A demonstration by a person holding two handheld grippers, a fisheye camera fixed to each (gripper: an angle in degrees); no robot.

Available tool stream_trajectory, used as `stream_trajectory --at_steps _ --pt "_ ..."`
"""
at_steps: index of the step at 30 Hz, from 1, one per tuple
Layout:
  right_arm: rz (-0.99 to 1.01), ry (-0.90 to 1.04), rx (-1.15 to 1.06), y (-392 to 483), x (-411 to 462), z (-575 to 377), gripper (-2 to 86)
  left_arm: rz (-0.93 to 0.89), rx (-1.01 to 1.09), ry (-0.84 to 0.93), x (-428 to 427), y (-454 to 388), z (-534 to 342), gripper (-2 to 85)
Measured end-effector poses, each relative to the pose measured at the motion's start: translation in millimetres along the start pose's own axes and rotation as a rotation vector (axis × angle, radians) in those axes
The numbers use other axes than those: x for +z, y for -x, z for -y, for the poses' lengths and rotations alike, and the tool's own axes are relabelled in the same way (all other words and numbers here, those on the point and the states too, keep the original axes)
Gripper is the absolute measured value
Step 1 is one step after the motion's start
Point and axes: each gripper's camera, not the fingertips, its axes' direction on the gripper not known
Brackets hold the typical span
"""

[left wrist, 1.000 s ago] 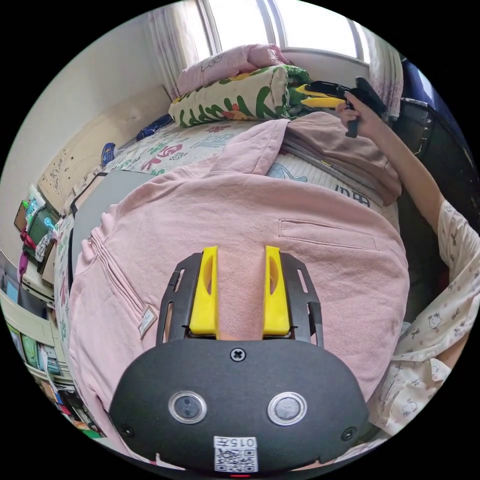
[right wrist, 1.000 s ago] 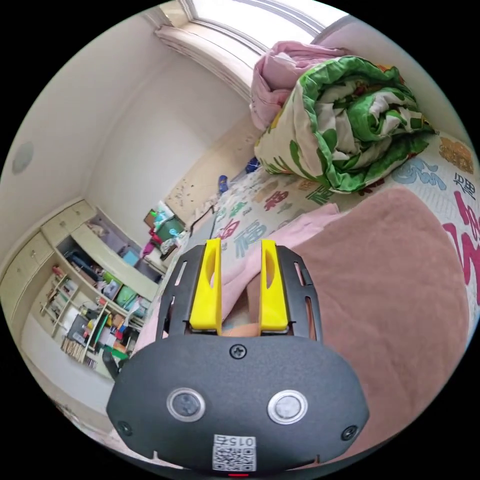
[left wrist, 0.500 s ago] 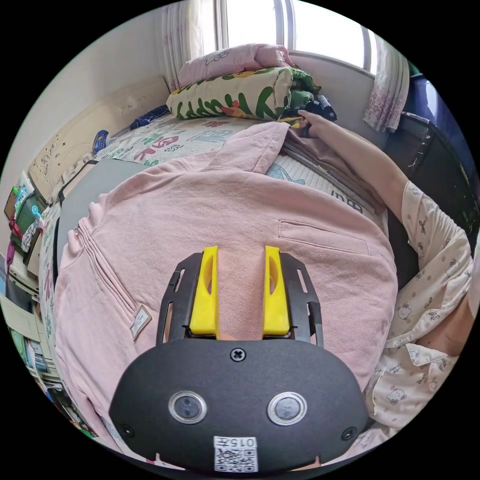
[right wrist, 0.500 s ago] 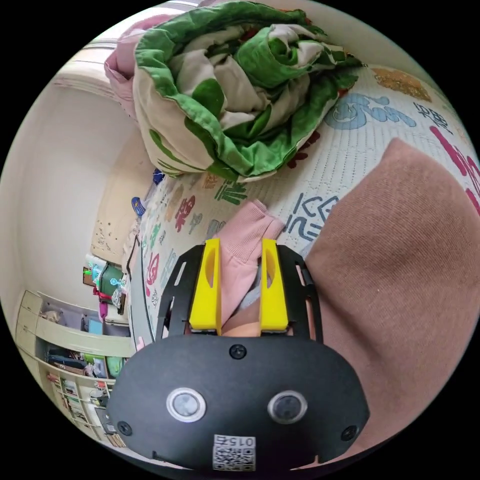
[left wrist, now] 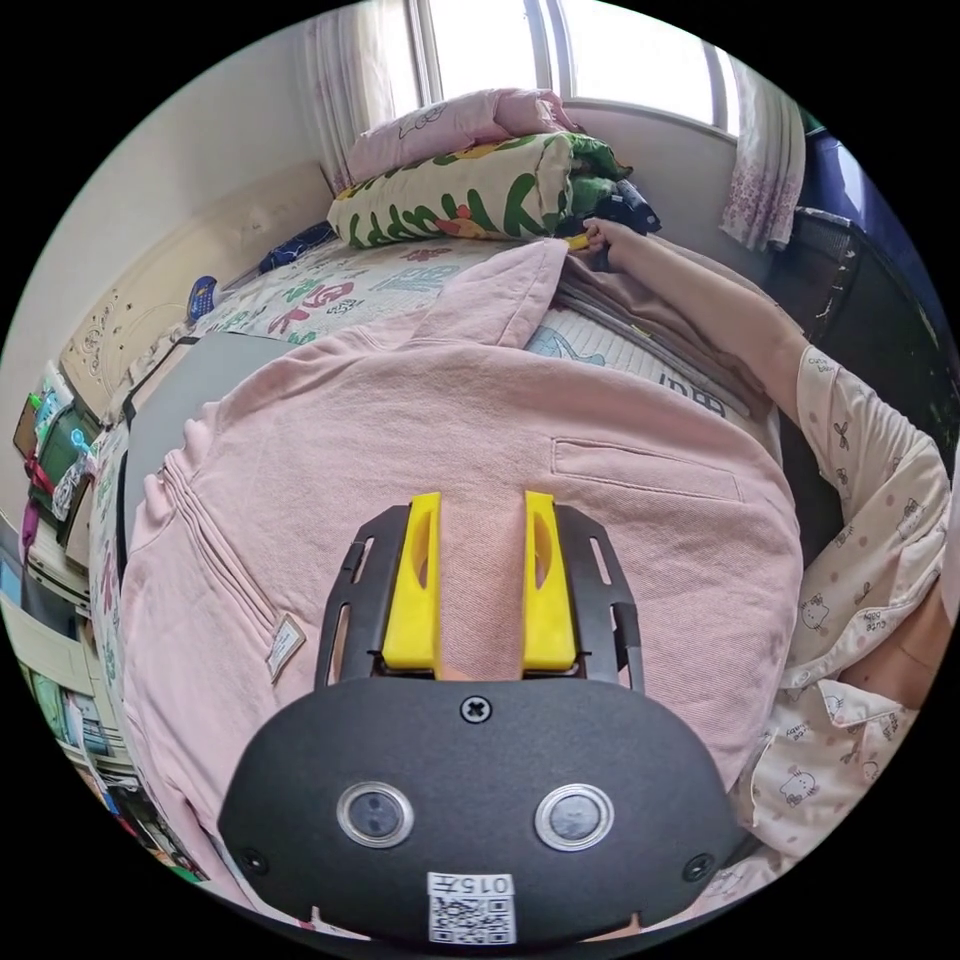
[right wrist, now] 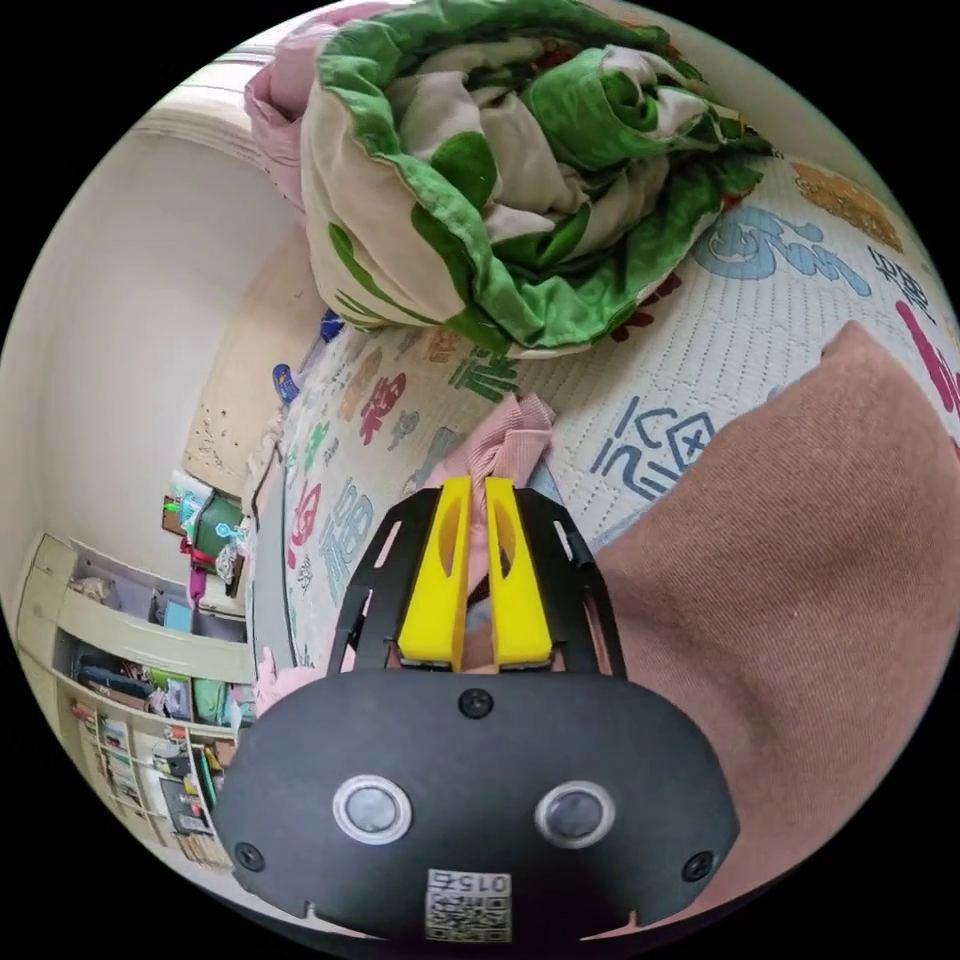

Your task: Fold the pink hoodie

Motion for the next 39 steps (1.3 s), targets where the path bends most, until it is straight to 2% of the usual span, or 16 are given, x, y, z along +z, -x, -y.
stream_trajectory --at_steps 4,7,9,11,13,15,18,22,27,31,39 --pt "0.128 -0.085 -0.185 39.3 -51.8 -45.4 2.1 0.029 0.039 -0.012 -12.4 -3.7 -4.4 10.0" --pt "0.242 -0.060 -0.446 105.0 -90.4 -108.1 1.9 0.000 0.078 -0.092 -35.5 2.3 -16.2 8.7" --pt "0.299 -0.032 -0.681 148.9 -118.5 -178.8 2.0 0.059 0.065 -0.257 -71.0 15.9 -37.3 8.2" --pt "0.317 0.017 -0.820 168.9 -132.4 -235.1 2.1 0.104 -0.025 -0.370 -99.2 34.8 -54.0 8.1" --pt "0.364 0.085 -0.918 176.0 -140.9 -287.5 2.3 0.037 -0.137 -0.446 -120.6 62.2 -68.2 8.2" --pt "0.420 0.173 -1.031 176.4 -145.1 -346.2 2.5 -0.155 -0.293 -0.508 -132.2 105.5 -84.1 9.3" --pt "0.405 0.219 -1.209 167.0 -145.1 -408.1 2.9 -0.272 -0.430 -0.541 -128.6 143.7 -100.2 10.2" --pt "0.438 0.266 -1.317 136.6 -133.8 -452.5 3.0 -0.196 -0.424 -0.470 -128.6 153.5 -96.5 10.5" --pt "0.519 0.406 -1.394 99.6 -119.6 -476.3 3.4 -0.429 -0.412 -0.542 -132.8 172.1 -96.1 11.7" --pt "0.525 0.433 -1.428 88.3 -117.1 -492.2 3.4 -0.390 -0.453 -0.456 -133.6 186.1 -89.3 11.0" --pt "0.495 0.411 -1.409 64.0 -102.7 -517.4 3.6 -0.422 -0.485 -0.476 -153.3 211.6 -87.3 0.9"
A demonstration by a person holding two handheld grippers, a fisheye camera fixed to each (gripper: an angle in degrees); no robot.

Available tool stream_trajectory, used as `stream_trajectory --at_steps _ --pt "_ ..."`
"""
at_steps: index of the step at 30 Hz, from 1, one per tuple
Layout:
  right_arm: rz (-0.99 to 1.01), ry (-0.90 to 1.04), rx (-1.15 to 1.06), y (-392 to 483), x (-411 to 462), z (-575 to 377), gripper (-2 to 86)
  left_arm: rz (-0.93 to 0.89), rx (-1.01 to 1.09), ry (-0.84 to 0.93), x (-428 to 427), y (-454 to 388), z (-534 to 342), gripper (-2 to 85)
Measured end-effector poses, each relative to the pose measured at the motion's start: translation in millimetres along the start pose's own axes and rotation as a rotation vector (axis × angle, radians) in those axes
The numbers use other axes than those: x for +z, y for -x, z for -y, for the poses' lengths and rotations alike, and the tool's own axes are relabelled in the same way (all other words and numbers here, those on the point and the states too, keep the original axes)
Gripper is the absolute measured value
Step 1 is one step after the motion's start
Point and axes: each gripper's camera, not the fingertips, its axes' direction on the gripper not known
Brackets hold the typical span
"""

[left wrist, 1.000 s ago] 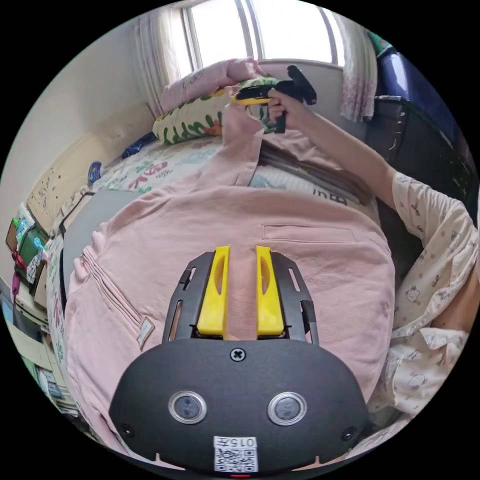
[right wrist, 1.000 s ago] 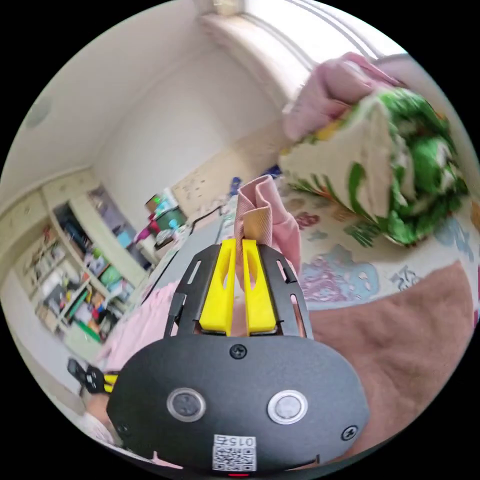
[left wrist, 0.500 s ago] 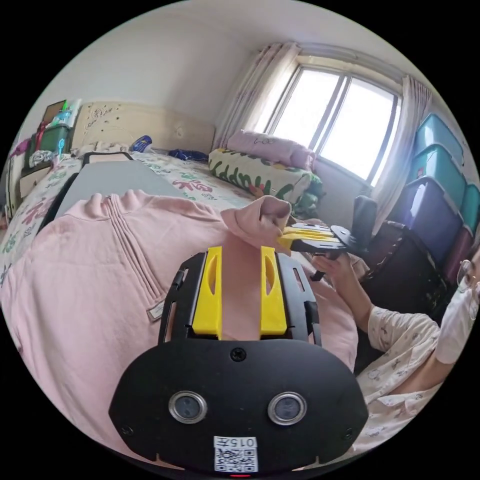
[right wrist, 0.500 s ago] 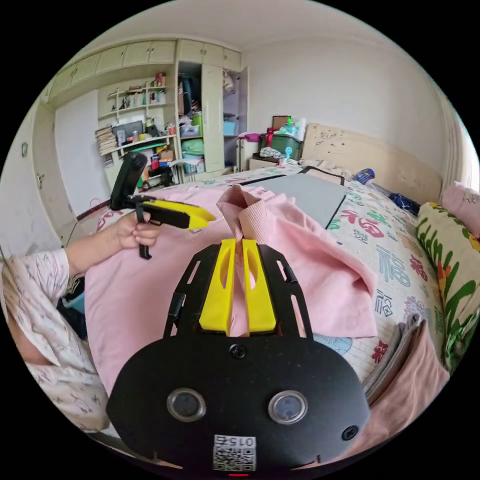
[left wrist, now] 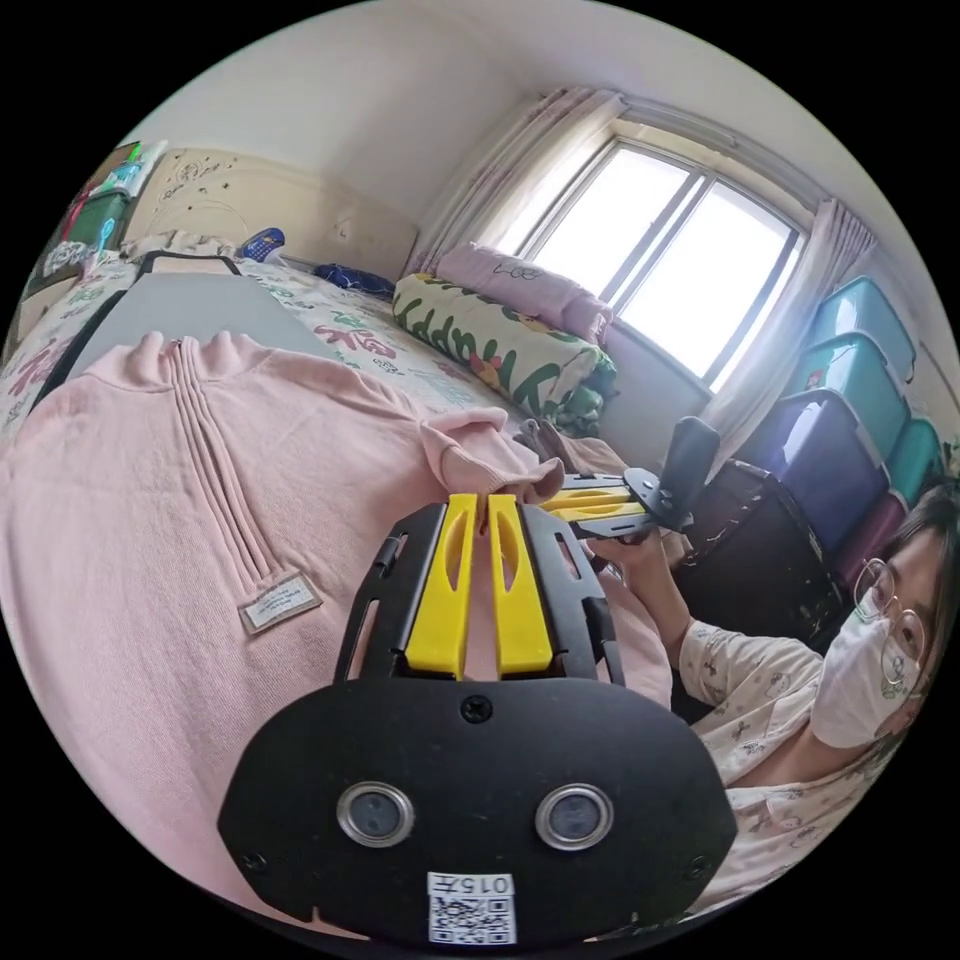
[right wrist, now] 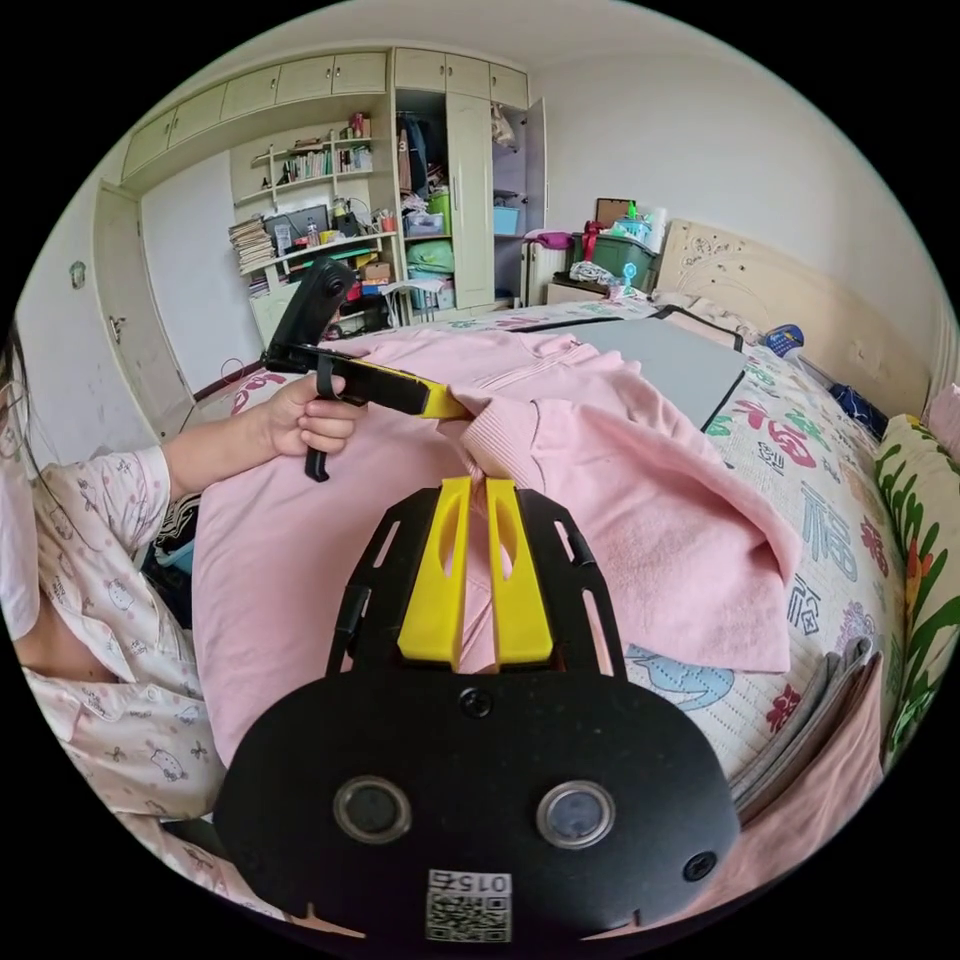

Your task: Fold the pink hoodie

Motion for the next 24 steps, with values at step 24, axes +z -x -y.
stream_trajectory --at_steps 24 --pt "-0.439 0.076 -0.319 117.5 157.8 -50.2 12.2 -0.063 -0.134 -0.049 -40.1 26.5 48.6 -0.5"
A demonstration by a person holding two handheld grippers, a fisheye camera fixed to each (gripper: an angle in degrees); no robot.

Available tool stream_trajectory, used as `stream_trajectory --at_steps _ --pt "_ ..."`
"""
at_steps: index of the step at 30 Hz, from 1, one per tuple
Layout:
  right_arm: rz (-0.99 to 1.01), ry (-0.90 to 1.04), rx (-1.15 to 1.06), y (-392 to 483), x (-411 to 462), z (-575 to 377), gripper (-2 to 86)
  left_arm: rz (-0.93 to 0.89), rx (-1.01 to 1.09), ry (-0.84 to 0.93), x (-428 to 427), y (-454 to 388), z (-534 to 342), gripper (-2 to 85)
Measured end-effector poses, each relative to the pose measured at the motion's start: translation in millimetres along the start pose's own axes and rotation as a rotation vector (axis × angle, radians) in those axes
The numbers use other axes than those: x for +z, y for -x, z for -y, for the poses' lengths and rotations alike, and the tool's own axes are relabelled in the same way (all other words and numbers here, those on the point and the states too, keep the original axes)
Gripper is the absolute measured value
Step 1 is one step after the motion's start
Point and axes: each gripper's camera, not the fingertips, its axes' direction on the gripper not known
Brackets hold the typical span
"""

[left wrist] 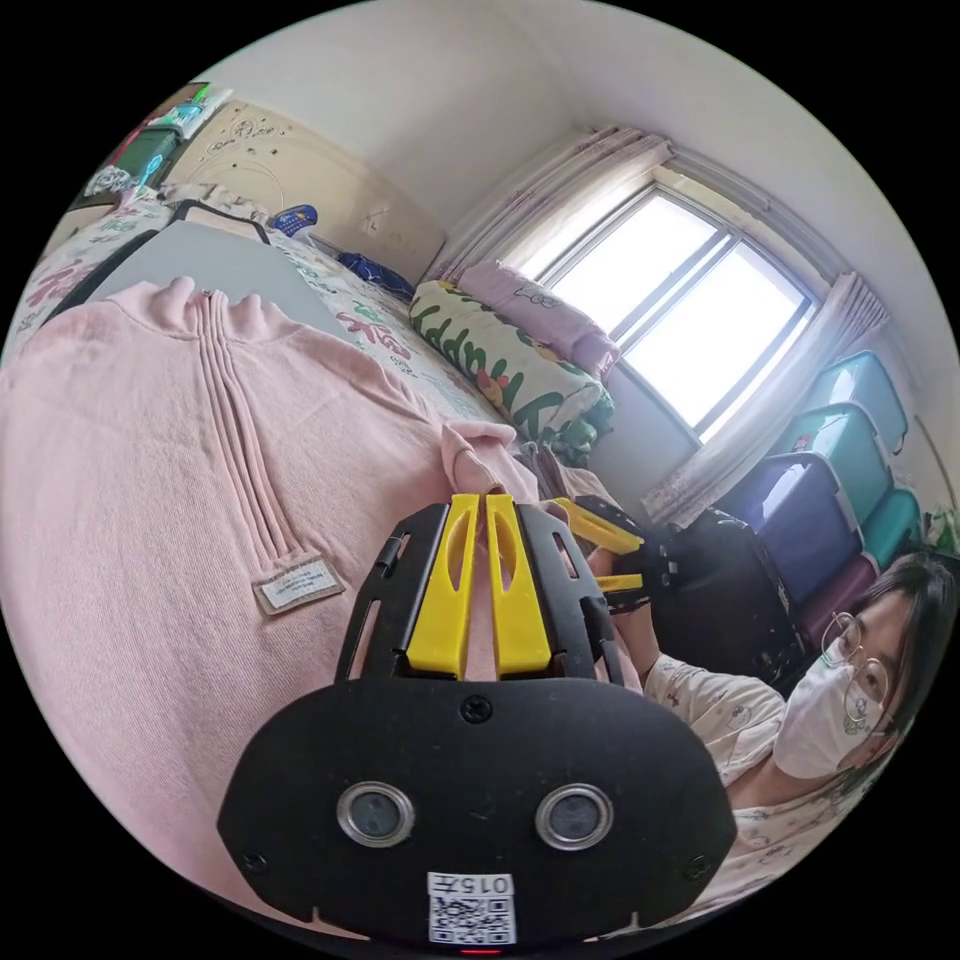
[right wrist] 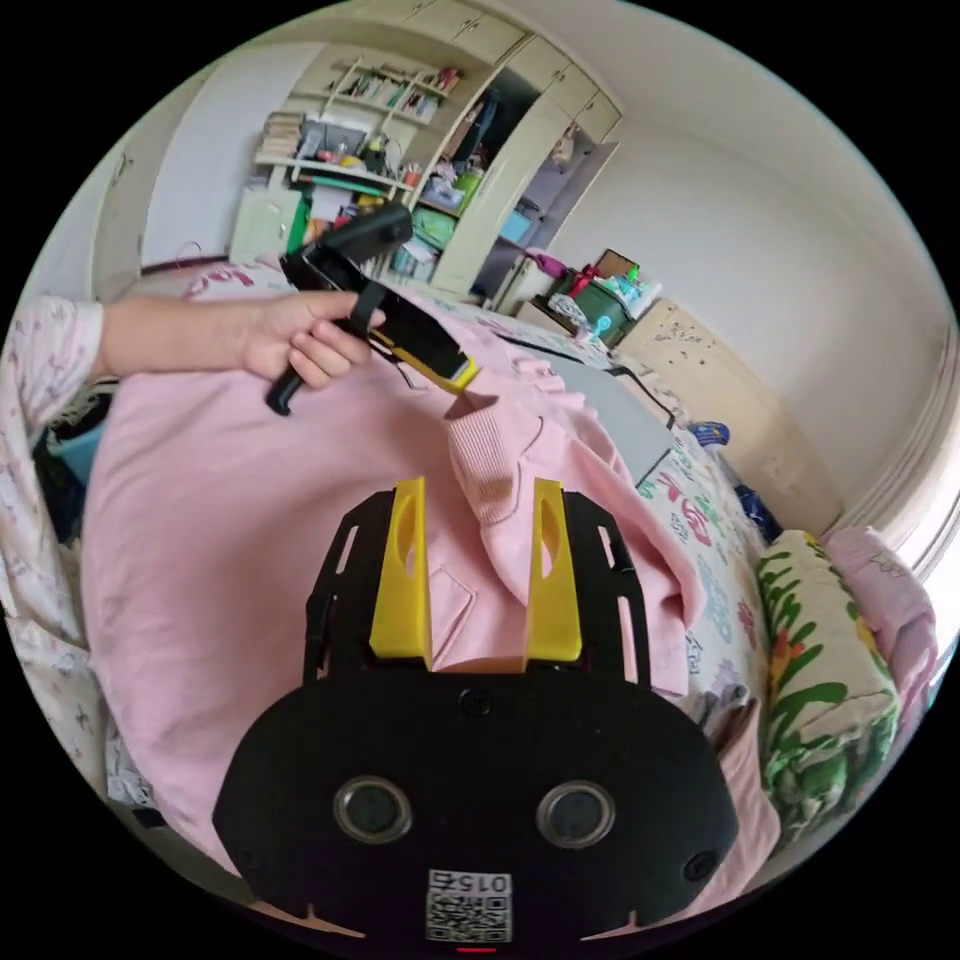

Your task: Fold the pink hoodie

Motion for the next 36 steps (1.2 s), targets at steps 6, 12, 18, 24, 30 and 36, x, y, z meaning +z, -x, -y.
stream_trajectory --at_steps 6,12,18,24,30,36 --pt "-0.161 0.007 -0.020 30.2 24.1 3.2 3.7 -0.124 -0.085 -0.029 -6.1 9.2 7.2 1.2" --pt "-0.203 -0.098 -0.050 39.4 26.6 -5.1 3.5 -0.180 -0.185 -0.003 -2.4 9.5 11.9 12.0" --pt "-0.209 -0.136 -0.112 43.3 37.4 -12.0 3.4 -0.171 -0.211 0.048 8.3 1.1 11.3 15.3" --pt "-0.155 -0.229 -0.126 19.6 24.4 -22.0 3.7 -0.235 -0.195 0.044 17.1 -12.0 3.3 1.5" --pt "0.145 -0.471 0.069 -82.2 -13.0 -60.3 1.3 -0.048 0.027 -0.068 -39.3 -109.9 -1.8 -0.1" --pt "0.126 -0.382 0.243 -153.4 0.0 -70.8 8.0 0.097 0.043 -0.205 -125.7 -160.3 -102.6 -0.3"
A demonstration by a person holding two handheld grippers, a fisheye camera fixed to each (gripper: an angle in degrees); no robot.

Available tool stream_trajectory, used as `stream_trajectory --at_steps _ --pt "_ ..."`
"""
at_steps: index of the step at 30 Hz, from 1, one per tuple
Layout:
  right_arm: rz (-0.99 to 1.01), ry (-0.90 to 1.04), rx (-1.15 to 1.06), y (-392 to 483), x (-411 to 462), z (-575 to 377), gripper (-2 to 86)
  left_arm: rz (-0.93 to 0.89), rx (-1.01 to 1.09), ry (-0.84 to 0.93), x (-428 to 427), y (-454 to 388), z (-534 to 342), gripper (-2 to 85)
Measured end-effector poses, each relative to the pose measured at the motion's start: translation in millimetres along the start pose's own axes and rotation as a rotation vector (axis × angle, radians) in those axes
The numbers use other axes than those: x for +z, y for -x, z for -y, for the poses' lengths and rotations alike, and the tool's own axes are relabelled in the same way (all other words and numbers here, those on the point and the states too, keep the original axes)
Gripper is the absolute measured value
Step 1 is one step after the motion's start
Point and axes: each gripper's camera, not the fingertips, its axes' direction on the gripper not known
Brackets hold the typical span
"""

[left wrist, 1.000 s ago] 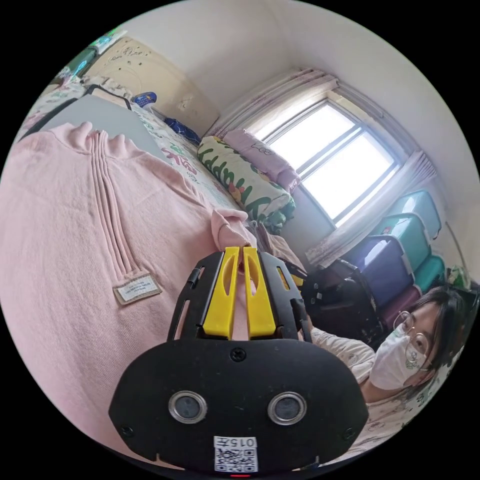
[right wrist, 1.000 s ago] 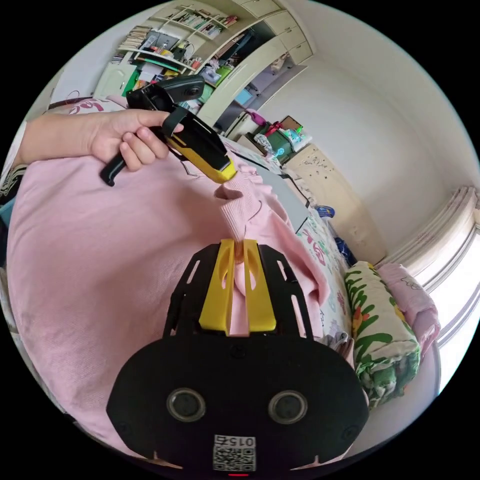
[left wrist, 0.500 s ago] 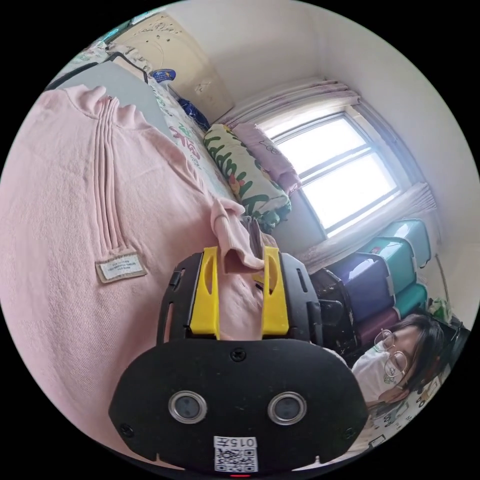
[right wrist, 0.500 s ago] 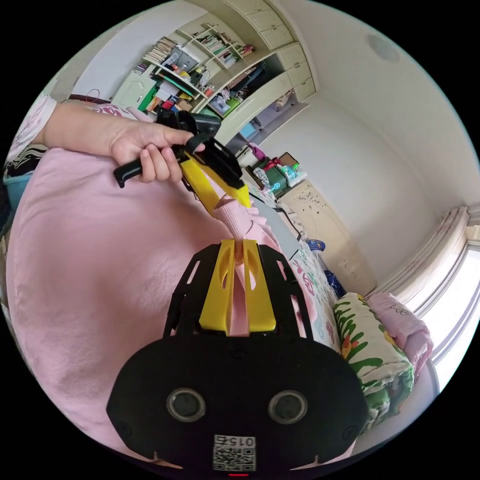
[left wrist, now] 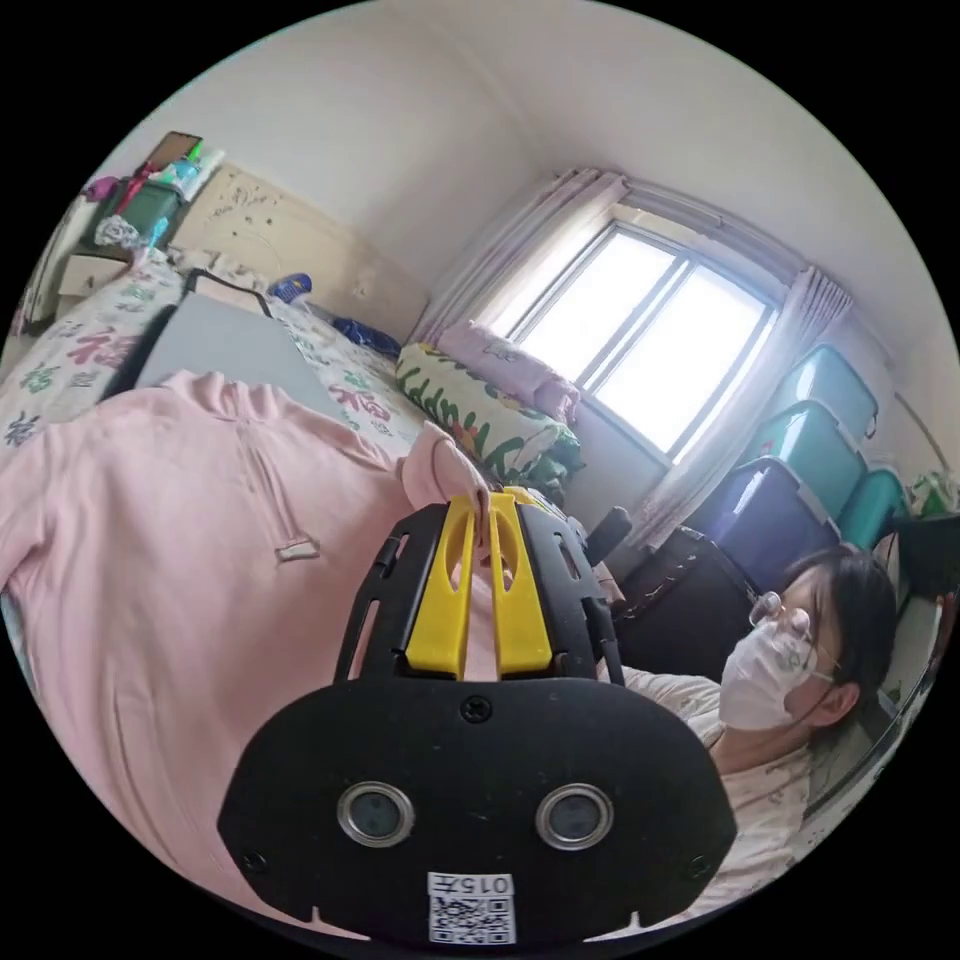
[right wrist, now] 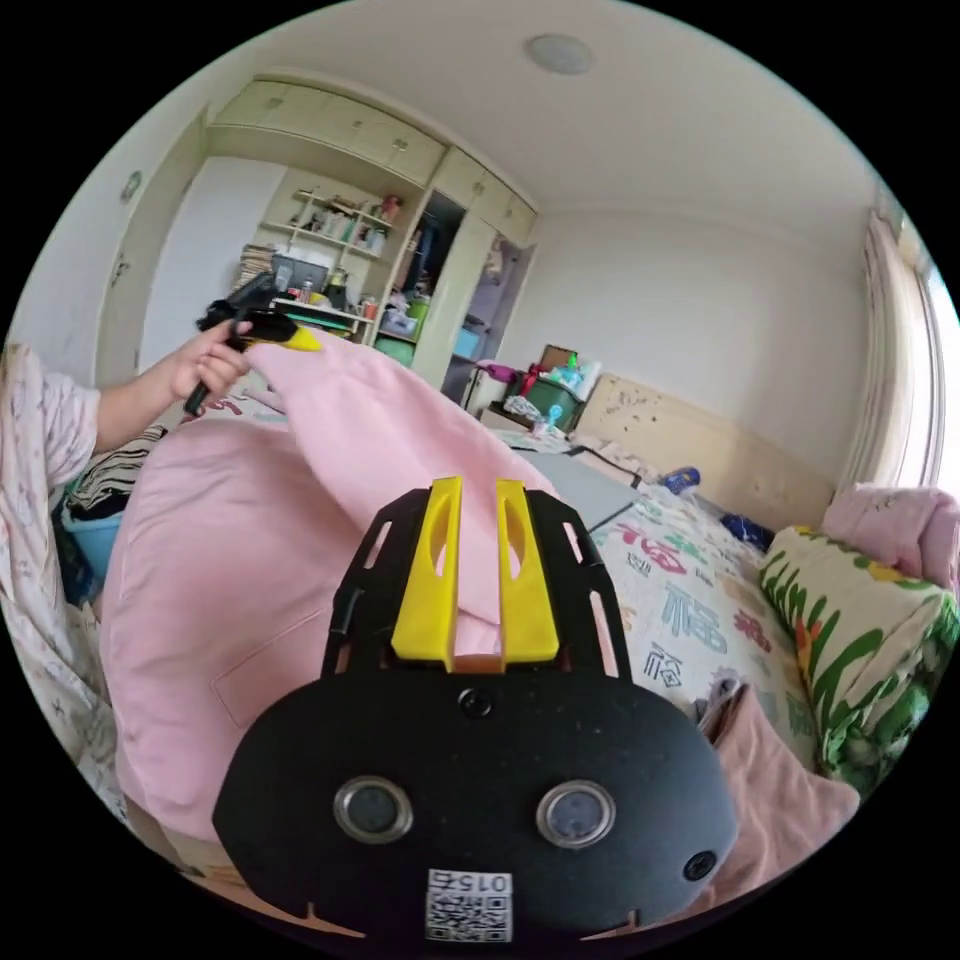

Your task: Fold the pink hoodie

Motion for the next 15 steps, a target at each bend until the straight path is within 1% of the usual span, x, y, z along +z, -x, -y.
stream_trajectory --at_steps 2,5,7,11,14,15 --pt "0.044 0.048 -0.008 -7.9 5.7 5.3 9.7 0.033 -0.048 -0.025 -24.6 0.7 -39.5 -0.3" --pt "0.007 0.118 -0.071 -7.9 19.0 14.7 10.9 0.030 -0.133 -0.034 -51.3 4.9 -100.9 -0.3" --pt "0.001 0.164 -0.091 -9.7 26.8 21.7 11.1 0.081 -0.170 -0.032 -61.3 3.9 -130.7 -0.3" --pt "-0.022 0.269 -0.108 -19.5 36.6 38.4 11.3 0.168 -0.163 -0.065 -78.0 -9.4 -176.3 -0.4" --pt "-0.120 0.396 -0.118 -27.9 48.7 46.8 11.1 0.183 -0.111 -0.073 -78.6 -23.6 -191.8 -0.5" --pt "-0.109 0.422 -0.106 -31.9 51.9 50.8 11.0 0.205 -0.082 -0.074 -76.1 -31.1 -196.0 -0.5"
